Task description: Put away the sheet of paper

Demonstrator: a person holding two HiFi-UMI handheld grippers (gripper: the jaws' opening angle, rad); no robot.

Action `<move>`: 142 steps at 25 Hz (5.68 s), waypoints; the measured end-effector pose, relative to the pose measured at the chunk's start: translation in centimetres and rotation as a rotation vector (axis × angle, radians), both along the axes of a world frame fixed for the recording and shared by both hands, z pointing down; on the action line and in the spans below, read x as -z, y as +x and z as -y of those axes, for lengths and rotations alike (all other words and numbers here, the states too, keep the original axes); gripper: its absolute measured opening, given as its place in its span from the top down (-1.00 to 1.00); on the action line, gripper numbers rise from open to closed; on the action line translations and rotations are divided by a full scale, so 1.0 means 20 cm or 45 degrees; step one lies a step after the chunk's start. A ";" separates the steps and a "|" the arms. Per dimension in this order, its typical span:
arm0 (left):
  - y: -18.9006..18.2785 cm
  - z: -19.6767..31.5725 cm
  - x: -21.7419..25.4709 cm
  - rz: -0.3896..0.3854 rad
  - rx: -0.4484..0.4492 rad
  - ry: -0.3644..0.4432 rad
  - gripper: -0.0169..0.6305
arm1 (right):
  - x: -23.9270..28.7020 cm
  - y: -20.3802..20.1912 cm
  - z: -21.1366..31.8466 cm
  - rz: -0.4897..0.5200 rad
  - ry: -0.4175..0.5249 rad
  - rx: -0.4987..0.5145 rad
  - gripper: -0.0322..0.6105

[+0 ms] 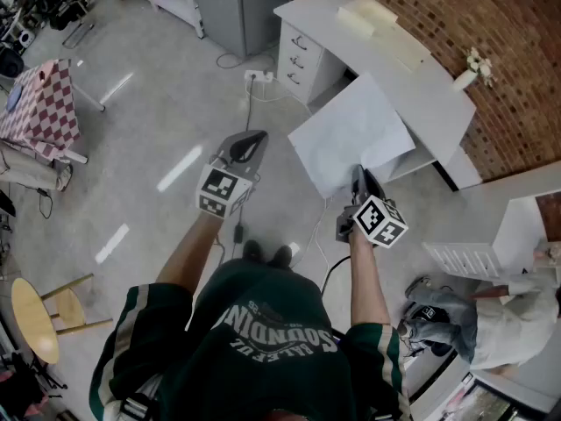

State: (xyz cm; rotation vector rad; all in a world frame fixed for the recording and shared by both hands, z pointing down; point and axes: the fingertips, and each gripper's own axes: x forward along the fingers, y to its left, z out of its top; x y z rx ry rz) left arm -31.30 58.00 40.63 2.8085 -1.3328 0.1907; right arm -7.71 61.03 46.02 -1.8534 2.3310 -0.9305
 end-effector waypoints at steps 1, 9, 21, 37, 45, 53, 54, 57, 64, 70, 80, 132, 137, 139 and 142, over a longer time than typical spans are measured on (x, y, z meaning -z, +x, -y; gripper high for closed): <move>0.01 0.00 -0.01 0.001 -0.005 -0.004 0.92 | -0.01 0.01 0.00 -0.001 -0.002 -0.006 0.89; 0.07 0.01 -0.02 0.000 -0.019 -0.021 0.92 | -0.03 0.06 0.01 0.007 -0.029 -0.008 0.89; 0.27 0.04 -0.04 0.019 0.024 -0.025 0.92 | -0.07 0.24 0.04 0.044 -0.047 0.031 0.89; 0.51 0.21 -0.07 0.006 -0.003 -0.034 0.92 | -0.09 0.45 0.19 0.058 -0.067 0.034 0.89; 0.58 0.51 -0.09 -0.010 -0.045 -0.039 0.92 | -0.10 0.49 0.43 0.060 -0.071 0.005 0.89; 0.62 0.92 -0.13 -0.028 -0.112 -0.070 0.92 | -0.10 0.52 0.80 0.056 -0.096 -0.053 0.89; 0.63 0.97 -0.14 -0.029 -0.121 -0.078 0.92 | -0.10 0.52 0.85 0.052 -0.097 -0.061 0.89; 0.64 1.13 -0.16 0.002 -0.158 -0.076 0.92 | -0.10 0.53 1.00 0.047 -0.096 -0.086 0.89; 0.63 1.48 -0.19 -0.001 -0.220 -0.095 0.92 | -0.12 0.52 1.33 0.058 -0.113 -0.148 0.89; 0.61 1.68 -0.21 -0.012 -0.257 -0.099 0.92 | -0.11 0.48 1.52 0.052 -0.103 -0.178 0.89; 0.68 1.92 -0.24 -0.013 -0.328 -0.113 0.92 | -0.10 0.51 1.74 0.068 -0.086 -0.226 0.89; 1.81 4.15 -0.32 0.035 -0.568 -0.177 0.92 | -0.20 1.56 3.87 0.081 -0.141 -0.400 0.89; 1.83 4.33 -0.34 0.035 -0.669 -0.181 0.92 | -0.20 1.53 3.99 0.065 -0.153 -0.487 0.89; 1.83 4.38 -0.36 0.038 -0.697 -0.182 0.92 | -0.20 1.52 4.02 0.060 -0.156 -0.510 0.89; 1.85 4.43 -0.37 0.045 -0.725 -0.194 0.92 | -0.20 1.51 4.04 0.056 -0.161 -0.530 0.90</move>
